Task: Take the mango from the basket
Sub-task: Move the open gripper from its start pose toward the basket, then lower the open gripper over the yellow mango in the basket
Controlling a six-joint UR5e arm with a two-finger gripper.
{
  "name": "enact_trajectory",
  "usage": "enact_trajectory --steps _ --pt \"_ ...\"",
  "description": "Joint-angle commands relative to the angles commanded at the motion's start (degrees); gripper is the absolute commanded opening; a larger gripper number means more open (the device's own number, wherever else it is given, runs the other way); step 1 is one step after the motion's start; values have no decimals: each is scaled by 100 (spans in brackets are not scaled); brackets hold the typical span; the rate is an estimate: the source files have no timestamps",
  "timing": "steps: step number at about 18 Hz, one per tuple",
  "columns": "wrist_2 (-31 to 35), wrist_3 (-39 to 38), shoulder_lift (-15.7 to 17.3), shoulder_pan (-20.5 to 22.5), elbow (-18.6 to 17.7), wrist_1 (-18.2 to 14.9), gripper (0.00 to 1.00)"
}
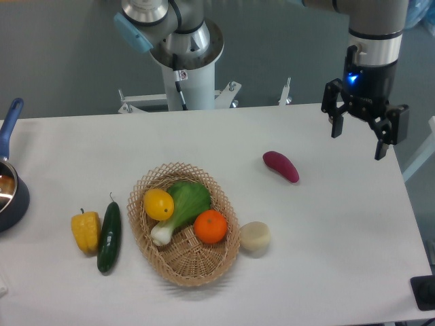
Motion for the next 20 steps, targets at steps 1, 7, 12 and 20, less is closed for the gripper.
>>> enact_trajectory --steps 1,7,12,20 --pt "9 61 26 0 -35 26 100" --pt "18 -9 114 -88 -289 149 100" --pt "18 -26 158 -105 -606 378 100" --pt "18 -1243 80 -543 -1116 1230 100"
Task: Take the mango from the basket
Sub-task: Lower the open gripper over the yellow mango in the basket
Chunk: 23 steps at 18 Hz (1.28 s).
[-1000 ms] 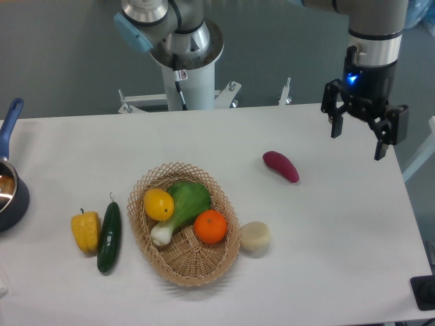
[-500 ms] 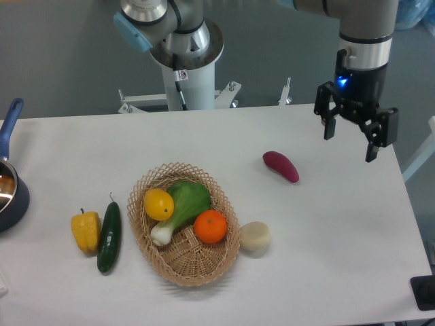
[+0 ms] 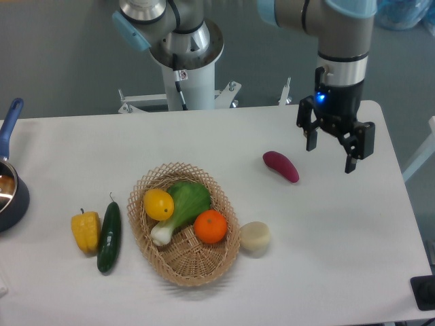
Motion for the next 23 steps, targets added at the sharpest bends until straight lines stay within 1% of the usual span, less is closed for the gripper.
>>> enact_trajectory --steps 3,6,7,9,11,16,19,20,23 --pt "0 -566 -132 -212 -9 -9 100" --pt "-9 -849 -141 -432 -237 -9 100" --pt "-26 -1006 -141 -484 -255 -17 100" --pt "-27 -1663 -141 -669 -395 -9 100" --pt "-9 -2130 -141 -792 -439 0 100" --pt "26 -3247 -28 -1091 -834 18 100" --pt "26 -3336 43 -1232 -1150 18 100" --pt "18 -3397 35 -1336 -1204 0 100" --pt "-70 -4204 17 -1609 -1318 0 100"
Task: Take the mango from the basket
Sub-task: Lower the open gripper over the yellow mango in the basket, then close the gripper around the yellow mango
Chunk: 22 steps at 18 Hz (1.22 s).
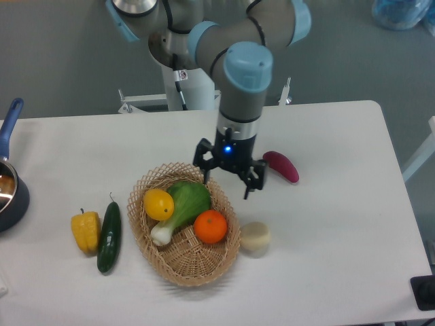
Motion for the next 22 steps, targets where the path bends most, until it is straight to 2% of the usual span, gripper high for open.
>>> enact_trajectory --steps 2,5,7,13,22 --pt "-236 -441 -35 -62 0 0 100" --pt "-650 -530 -26 -106 -96 9 100" --pt "-651 -522 -35 -167 -141 26 100" --pt "-624 -530 -360 -440 -123 290 100" --pt "-537 -513 -633 -563 -97 369 100"
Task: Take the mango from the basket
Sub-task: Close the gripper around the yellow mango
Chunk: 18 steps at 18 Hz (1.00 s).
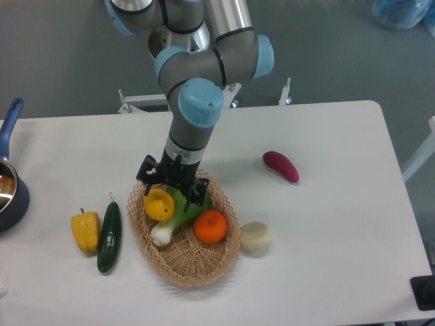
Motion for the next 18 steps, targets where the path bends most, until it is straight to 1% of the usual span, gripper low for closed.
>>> enact_trajectory --steps 3,4,10,11,13,14,15,16,18 --pt "1 26 -53 -9 0 0 100" --pt "9 35 -131 -52 0 0 100" --pt "9 35 -132 -88 18 70 100" --pt "9 35 -132 -88 18 70 94" --pt "9 35 -132 -88 18 70 75" --pt "9 35 -132 -88 9 70 70" --pt "9 35 -132 -88 9 70 66" --pt "9 44 -141 -88 9 70 66" --pt "9 53 -132 -132 18 62 62"
